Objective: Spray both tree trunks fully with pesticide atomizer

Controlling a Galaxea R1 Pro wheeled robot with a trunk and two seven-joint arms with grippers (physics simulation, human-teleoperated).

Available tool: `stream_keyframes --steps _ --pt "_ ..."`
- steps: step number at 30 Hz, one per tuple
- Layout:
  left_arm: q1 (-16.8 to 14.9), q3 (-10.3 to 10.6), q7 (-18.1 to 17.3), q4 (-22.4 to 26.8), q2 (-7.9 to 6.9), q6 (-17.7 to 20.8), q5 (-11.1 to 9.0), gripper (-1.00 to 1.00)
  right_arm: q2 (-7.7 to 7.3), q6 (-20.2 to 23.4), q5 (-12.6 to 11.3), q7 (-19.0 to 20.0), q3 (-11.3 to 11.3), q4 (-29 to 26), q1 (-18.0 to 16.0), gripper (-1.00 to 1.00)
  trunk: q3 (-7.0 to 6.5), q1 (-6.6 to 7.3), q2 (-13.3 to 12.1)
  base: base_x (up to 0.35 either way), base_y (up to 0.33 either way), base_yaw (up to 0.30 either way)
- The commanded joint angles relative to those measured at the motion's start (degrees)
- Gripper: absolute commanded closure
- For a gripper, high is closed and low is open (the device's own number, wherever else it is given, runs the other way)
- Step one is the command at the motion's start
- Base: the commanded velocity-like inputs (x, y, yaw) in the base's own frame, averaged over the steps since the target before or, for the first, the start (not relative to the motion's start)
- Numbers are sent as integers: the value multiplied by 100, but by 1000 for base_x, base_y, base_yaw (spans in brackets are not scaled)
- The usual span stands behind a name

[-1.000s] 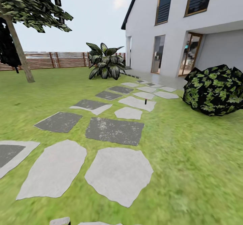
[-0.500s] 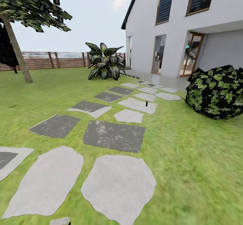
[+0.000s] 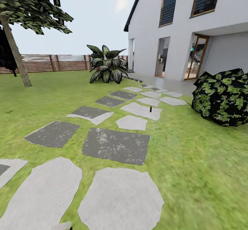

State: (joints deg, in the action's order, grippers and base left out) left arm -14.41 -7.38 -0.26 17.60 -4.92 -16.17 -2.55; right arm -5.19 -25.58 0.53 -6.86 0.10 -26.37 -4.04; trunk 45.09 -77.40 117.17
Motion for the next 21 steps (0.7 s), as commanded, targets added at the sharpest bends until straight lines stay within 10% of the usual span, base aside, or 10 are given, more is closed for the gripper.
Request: stream_keyframes --steps 1,21 --pt "0 0 0 1 0 0 0 -100 0 0 0 0 0 0 0 -100 0 0 0 335 0 0" --pt "0 0 0 2 0 0 0 -100 0 0 0 0 -2 0 0 -100 0 0 0 335 0 -21"
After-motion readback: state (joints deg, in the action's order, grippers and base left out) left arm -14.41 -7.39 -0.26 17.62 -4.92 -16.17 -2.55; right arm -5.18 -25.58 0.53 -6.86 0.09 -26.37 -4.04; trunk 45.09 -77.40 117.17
